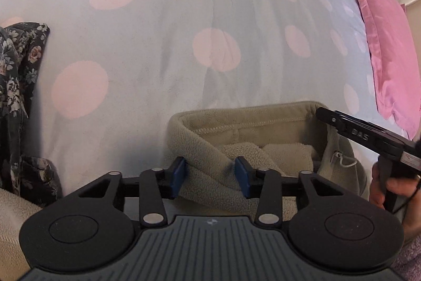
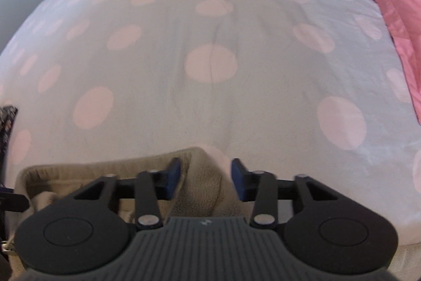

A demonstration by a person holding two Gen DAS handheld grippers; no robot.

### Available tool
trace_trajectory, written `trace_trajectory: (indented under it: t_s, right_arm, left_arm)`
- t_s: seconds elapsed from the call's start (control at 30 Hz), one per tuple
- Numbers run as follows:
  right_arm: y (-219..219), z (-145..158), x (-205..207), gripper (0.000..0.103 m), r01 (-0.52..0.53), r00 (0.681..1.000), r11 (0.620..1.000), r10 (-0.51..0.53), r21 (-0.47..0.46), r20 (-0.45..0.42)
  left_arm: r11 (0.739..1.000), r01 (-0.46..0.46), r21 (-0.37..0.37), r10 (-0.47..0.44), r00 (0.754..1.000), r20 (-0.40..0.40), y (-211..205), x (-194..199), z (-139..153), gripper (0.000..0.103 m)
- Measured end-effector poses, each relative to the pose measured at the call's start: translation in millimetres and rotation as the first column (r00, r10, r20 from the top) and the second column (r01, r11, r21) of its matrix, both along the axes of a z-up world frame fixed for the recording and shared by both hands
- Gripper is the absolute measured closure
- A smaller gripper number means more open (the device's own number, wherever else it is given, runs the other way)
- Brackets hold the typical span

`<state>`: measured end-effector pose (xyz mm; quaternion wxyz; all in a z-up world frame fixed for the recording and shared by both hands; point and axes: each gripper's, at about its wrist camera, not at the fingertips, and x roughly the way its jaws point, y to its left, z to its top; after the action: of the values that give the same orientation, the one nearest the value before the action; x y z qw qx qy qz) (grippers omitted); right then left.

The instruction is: Fold clothes

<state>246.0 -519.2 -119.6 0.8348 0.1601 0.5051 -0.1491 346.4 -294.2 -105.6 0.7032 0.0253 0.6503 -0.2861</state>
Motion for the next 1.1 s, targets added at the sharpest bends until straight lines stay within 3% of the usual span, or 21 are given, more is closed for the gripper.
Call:
trace_trajectory:
  t_s: [0.13,0.3,0.43,0.57,0.6,0.7,0.73,0.8,1.0,1.1]
  right_arm:
    - [0.4,5.7,-6.6,0.088,-0.01,1.0,1.0,0.01,-0.019,0.013]
    - [-5.6,54.7,-34.3,0.089,0.001,0.996,0.997,0.005,-0.071,0.091]
    - [-15.9,97.8,-71.7,0.09,0.065,0.975,0.991,-0.038,-0.12,0.217]
    - [-19.2,115.4,-107.7,0.09,0.131,0.933,0.98,-0.071,-0.148,0.353]
    - [-19.2,113.4,-112.9,0.089,0.133,0.929,0.98,-0.071,-0.147,0.364]
    - [-22.0,96.9,-115.5,0.081,0.103,0.945,0.987,-0.057,-0.127,0.323]
    - [-23.6,90.5,-115.3,0.075,0.101,0.95,0.988,-0.061,-0.117,0.305]
    - [-29.1,85.2,-122.8,0.071,0.109,0.947,0.99,-0.075,-0.09,0.313]
    - [-53.6,69.9,-155.0,0.068,0.155,0.953,0.983,-0.122,-0.1,0.278]
    - [-67.3,53.2,-176.7,0.066,0.164,0.968,0.973,-0.127,-0.162,0.215]
  left_arm:
    - [1.0,0.012,0.012,-0.013,1.0,0.023,-1.3,-2.8,0.5,0.085]
    - [0.997,0.012,-0.079,0.003,0.983,0.184,-6.3,-9.2,43.3,0.091]
    - [0.975,0.089,-0.203,-0.008,0.929,0.37,-21.6,-27.4,91.6,0.092]
    - [0.939,0.181,-0.291,-0.002,0.853,0.522,-42.6,-50.8,122.4,0.091]
    - [0.947,0.184,-0.263,-0.016,0.845,0.534,-50.7,-53.1,120.6,0.089]
    - [0.977,0.152,-0.149,-0.059,0.866,0.496,-73.5,-50.6,101.2,0.084]
    - [0.981,0.152,-0.117,-0.077,0.872,0.484,-75.2,-49.7,92.8,0.083]
    - [0.983,0.174,-0.065,-0.122,0.871,0.476,-69.7,-49.6,79.0,0.08]
    - [0.972,0.204,0.112,-0.233,0.819,0.524,-23.8,-49.6,73.1,0.075]
    - [0.966,0.178,0.188,-0.253,0.81,0.529,15.4,-46.2,75.8,0.067]
